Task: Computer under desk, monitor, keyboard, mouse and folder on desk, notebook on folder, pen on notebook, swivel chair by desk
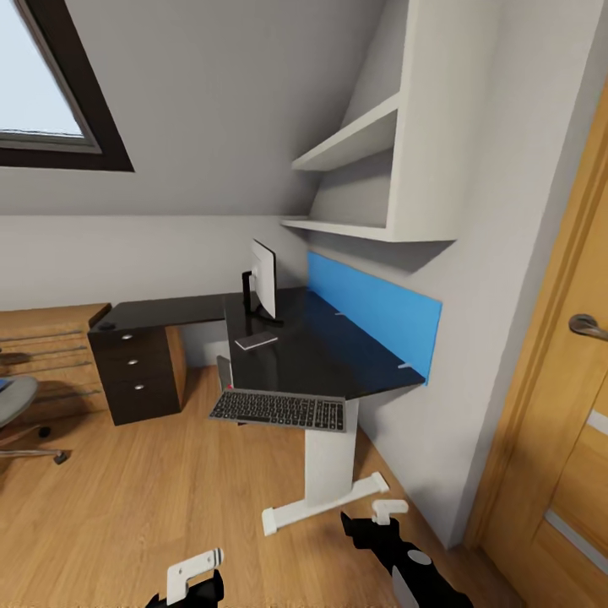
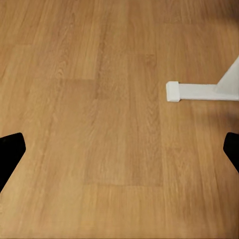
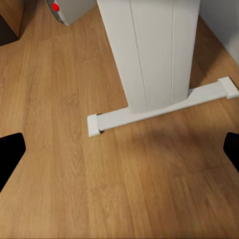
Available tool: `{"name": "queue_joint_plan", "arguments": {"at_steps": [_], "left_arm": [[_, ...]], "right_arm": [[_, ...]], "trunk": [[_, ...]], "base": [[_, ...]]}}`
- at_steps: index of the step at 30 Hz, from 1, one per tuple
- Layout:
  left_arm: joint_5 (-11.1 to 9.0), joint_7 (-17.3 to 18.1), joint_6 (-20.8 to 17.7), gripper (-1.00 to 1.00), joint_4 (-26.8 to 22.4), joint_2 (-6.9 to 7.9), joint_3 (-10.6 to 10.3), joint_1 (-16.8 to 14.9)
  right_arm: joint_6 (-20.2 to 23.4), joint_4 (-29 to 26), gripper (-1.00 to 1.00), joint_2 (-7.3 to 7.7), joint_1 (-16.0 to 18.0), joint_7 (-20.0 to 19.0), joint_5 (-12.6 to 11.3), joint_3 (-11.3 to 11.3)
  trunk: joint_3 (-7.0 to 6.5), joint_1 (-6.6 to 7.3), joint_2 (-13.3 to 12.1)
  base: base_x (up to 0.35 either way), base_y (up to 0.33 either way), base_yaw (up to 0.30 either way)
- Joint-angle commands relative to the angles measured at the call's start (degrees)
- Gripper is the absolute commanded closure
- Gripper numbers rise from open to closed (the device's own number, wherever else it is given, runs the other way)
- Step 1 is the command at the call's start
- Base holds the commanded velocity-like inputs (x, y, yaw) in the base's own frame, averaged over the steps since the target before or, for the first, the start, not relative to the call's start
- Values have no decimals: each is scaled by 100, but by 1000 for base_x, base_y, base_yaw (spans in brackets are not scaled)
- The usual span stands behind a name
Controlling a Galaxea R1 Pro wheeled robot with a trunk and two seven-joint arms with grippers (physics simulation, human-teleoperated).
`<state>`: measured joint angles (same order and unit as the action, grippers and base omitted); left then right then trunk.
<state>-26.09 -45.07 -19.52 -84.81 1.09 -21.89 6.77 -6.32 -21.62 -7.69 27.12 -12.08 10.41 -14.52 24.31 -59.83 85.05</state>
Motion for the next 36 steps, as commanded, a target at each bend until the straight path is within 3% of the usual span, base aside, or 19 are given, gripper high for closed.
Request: {"name": "queue_joint_plan", "arguments": {"at_steps": [1, 8, 13, 18, 36], "left_arm": [[-28, -37, -20, -100, -10, 5, -10, -2], [-34, -37, 28, -100, -9, 5, -10, -6], [-29, -25, 652, -100, -9, 0, -28, -7], [-28, -3, 888, -100, 28, 0, -33, -9], [-15, -11, 924, -100, 405, -15, -45, -6]], "right_arm": [[-19, 0, -100, -5, 4, -31, 57, -49], [-19, 0, -100, -4, 4, -38, 57, -55], [-19, -9, -100, 4, 4, -39, 51, -74], [-19, -11, -100, 5, 4, -40, 49, -84], [-41, -14, -100, 13, 4, -61, 51, -72]], "trunk": [[15, 0, 3], [79, 0, 3], [125, 0, 3], [161, 0, 3], [172, 0, 3]], "base": [[0, 0, 0], [0, 0, 0], [0, 0, -7], [19, 0, -125], [259, -55, -221]]}}
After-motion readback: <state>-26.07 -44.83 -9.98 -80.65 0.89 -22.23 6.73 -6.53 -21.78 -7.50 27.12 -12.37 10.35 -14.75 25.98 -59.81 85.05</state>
